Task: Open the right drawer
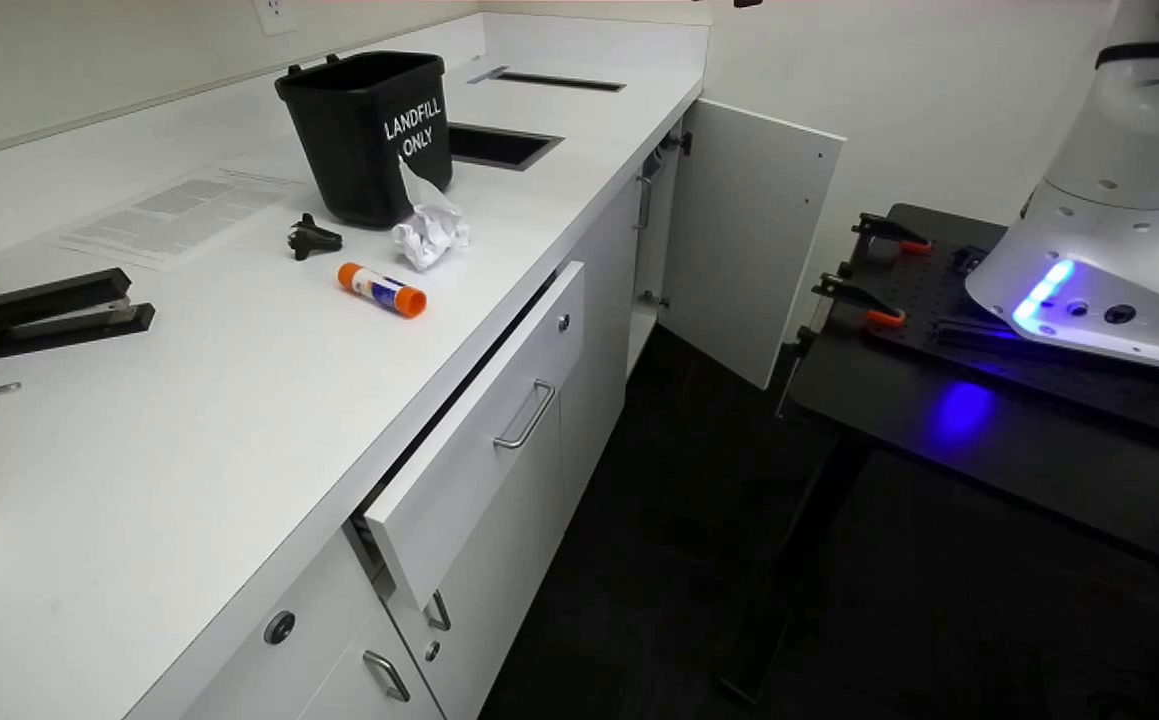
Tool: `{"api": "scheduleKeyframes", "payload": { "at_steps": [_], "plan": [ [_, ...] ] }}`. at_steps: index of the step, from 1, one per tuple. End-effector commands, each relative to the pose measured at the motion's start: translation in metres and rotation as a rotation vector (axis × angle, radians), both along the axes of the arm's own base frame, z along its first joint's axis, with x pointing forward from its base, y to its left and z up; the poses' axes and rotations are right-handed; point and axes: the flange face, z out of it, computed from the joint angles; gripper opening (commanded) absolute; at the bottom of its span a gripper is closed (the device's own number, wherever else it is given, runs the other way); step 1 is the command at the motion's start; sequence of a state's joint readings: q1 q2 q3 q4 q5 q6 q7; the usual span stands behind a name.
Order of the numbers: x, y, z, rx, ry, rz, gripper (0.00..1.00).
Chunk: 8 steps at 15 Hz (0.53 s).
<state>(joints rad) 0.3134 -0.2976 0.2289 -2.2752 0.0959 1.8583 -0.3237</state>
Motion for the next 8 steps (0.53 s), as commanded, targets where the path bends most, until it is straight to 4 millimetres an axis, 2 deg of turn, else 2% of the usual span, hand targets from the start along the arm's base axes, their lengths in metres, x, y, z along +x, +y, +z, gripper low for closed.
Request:
{"api": "scheduleKeyframes", "payload": {
  "at_steps": [1,3,8],
  "plan": [
    [-0.003,0.014,-0.003,-0.011,-0.004,0.032,1.0],
    [-0.022,0.043,-0.012,-0.037,-0.015,0.107,1.0],
    [-0.114,0.134,-0.036,-0.063,-0.042,0.4,1.0]
  ]
}}
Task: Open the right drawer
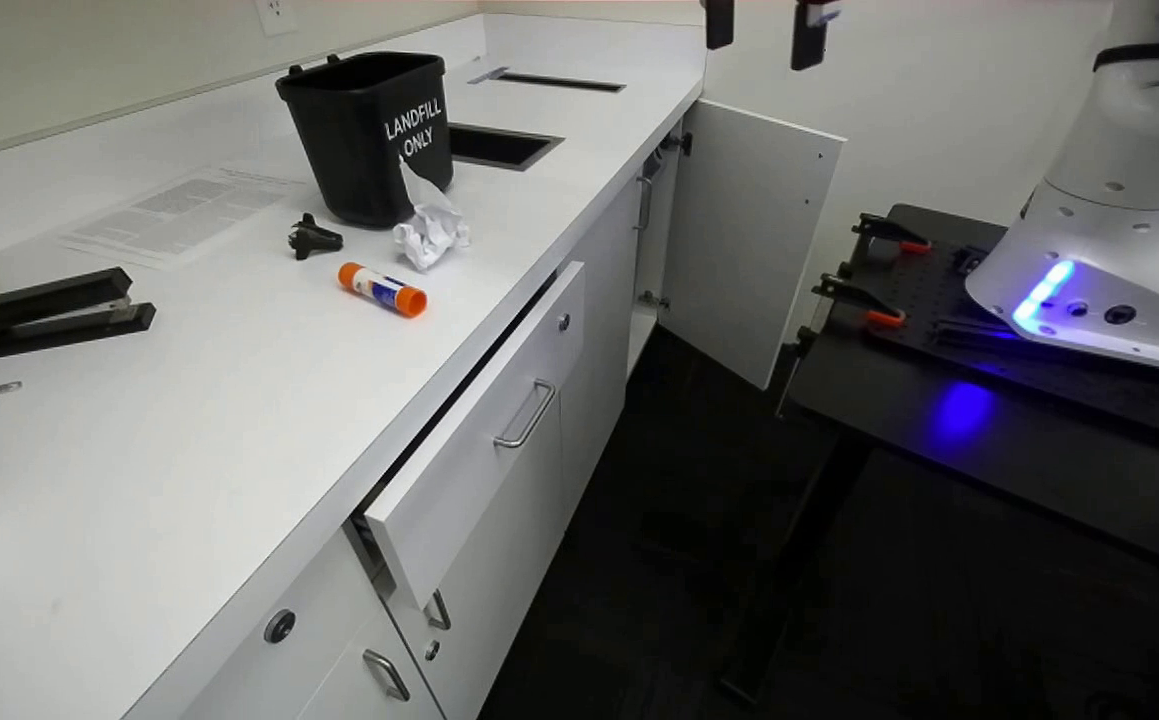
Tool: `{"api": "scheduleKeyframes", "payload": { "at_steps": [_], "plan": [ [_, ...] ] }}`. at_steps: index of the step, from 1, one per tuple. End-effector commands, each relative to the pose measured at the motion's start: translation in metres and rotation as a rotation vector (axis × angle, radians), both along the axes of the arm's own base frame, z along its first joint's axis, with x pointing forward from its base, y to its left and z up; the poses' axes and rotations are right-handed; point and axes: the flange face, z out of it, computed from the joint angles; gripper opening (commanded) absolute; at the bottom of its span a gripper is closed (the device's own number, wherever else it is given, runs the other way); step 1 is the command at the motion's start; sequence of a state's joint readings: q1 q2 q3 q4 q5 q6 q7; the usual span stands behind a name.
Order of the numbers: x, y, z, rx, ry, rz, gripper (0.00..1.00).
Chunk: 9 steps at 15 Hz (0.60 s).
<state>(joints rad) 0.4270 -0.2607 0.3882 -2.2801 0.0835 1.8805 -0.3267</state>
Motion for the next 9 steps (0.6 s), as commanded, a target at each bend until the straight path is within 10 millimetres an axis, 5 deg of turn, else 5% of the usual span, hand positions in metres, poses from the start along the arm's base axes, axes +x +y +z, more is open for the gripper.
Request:
{"api": "scheduleKeyframes", "payload": {
  "at_steps": [1,3,9],
  "plan": [
    [-0.055,0.049,-0.021,-0.01,-0.052,0.17,1.0],
    [-0.072,0.066,-0.03,0.04,-0.055,0.221,1.0],
    [-0.069,0.061,-0.025,0.014,-0.037,0.199,1.0]
  ]
}}
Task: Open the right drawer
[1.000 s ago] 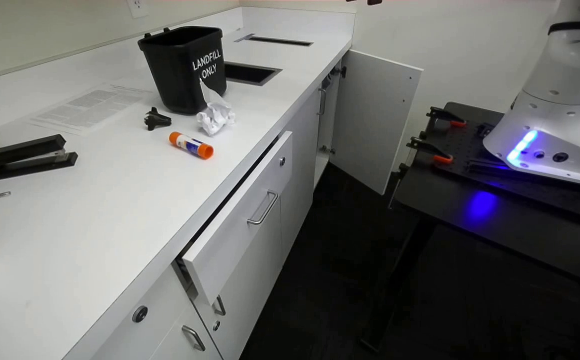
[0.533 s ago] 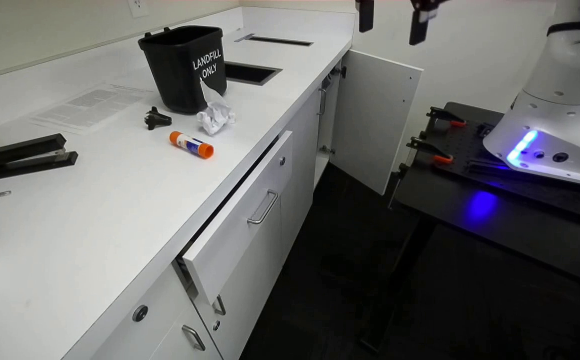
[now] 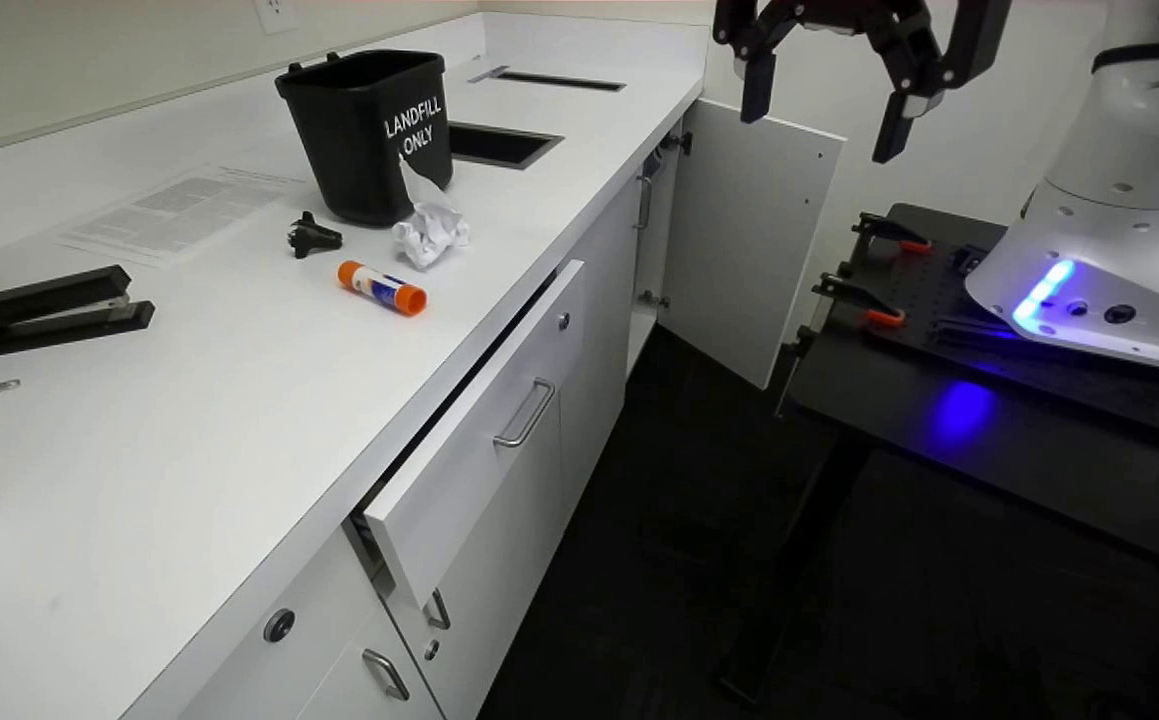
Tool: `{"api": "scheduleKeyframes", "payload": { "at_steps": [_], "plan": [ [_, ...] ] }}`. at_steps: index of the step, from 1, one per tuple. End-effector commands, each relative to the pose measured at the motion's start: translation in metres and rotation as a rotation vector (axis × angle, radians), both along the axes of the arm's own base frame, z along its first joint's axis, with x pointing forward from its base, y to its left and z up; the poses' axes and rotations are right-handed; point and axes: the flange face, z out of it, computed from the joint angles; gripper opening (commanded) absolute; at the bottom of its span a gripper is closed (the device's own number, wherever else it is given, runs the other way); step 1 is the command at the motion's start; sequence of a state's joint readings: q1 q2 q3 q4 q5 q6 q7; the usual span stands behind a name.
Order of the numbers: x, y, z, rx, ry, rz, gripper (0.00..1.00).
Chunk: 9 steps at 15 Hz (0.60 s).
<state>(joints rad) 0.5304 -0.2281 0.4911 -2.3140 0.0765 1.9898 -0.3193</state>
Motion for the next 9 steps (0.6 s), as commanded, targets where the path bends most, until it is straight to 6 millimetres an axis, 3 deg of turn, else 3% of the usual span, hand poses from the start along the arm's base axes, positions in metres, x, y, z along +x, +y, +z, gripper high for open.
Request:
{"api": "scheduleKeyframes", "payload": {
  "at_steps": [1,4,9],
  "plan": [
    [-0.002,0.002,-0.004,-0.045,-0.008,0.004,1.0],
    [-0.022,0.012,-0.032,-0.194,-0.12,0.074,1.0],
    [-0.058,0.032,-0.106,-0.307,-0.298,0.147,1.0]
  ]
}}
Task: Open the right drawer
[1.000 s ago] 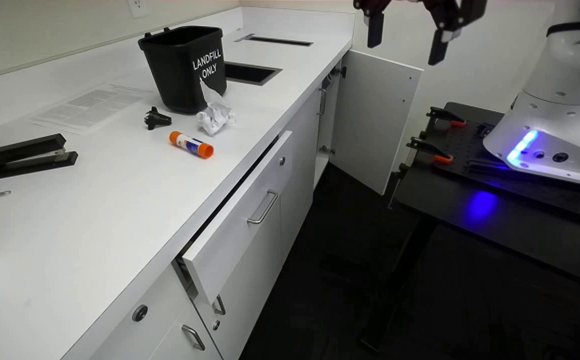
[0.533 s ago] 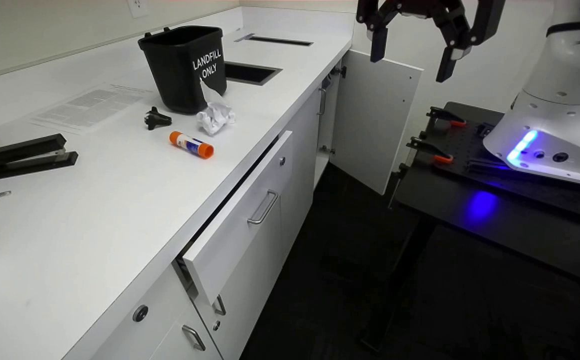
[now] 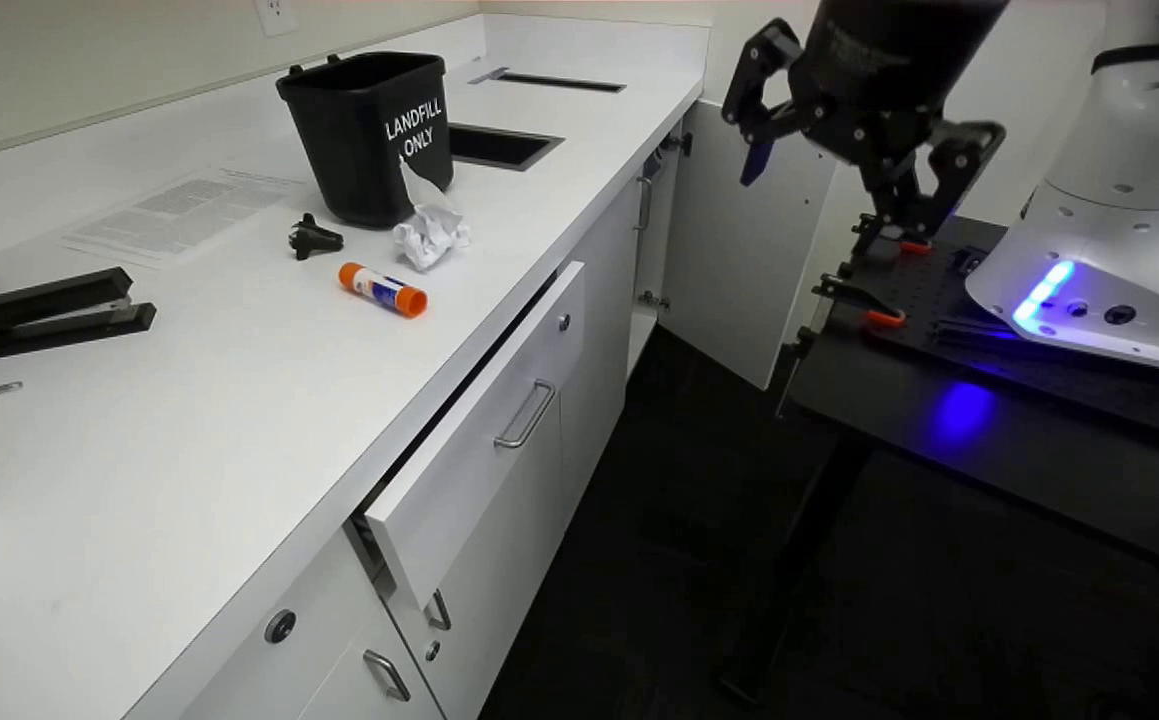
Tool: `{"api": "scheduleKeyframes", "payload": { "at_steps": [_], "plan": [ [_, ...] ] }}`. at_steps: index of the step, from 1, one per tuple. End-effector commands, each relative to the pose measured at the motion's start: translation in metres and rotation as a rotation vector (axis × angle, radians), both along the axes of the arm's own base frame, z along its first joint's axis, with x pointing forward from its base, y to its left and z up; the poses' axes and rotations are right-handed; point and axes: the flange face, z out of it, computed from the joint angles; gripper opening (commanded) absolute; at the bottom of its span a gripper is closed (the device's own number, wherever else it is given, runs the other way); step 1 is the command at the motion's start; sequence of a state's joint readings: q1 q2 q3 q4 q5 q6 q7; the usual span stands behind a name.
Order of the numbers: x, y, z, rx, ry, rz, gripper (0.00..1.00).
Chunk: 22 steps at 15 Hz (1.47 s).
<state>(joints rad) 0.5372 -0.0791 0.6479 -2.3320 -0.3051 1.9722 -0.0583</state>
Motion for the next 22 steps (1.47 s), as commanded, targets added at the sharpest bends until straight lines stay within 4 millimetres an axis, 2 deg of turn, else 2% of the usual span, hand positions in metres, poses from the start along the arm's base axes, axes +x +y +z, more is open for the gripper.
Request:
{"api": "scheduleKeyframes", "payload": {
  "at_steps": [1,5,6,8,10,13,15,18,22],
  "plan": [
    [-0.024,0.011,-0.053,-0.052,-0.141,0.048,1.0],
    [-0.043,0.017,-0.109,-0.072,-0.253,0.043,1.0],
    [-0.044,0.017,-0.116,-0.053,-0.238,0.033,1.0],
    [-0.046,0.014,-0.113,-0.069,-0.222,0.038,1.0],
    [-0.044,0.015,-0.121,-0.056,-0.198,0.03,1.0],
    [-0.041,0.016,-0.12,-0.051,-0.198,0.024,1.0],
    [-0.045,0.015,-0.128,-0.126,-0.264,0.057,1.0],
    [-0.061,0.015,-0.153,-0.143,-0.433,0.147,1.0],
    [-0.086,0.018,-0.201,-0.068,-0.663,0.21,1.0]
  ]
}}
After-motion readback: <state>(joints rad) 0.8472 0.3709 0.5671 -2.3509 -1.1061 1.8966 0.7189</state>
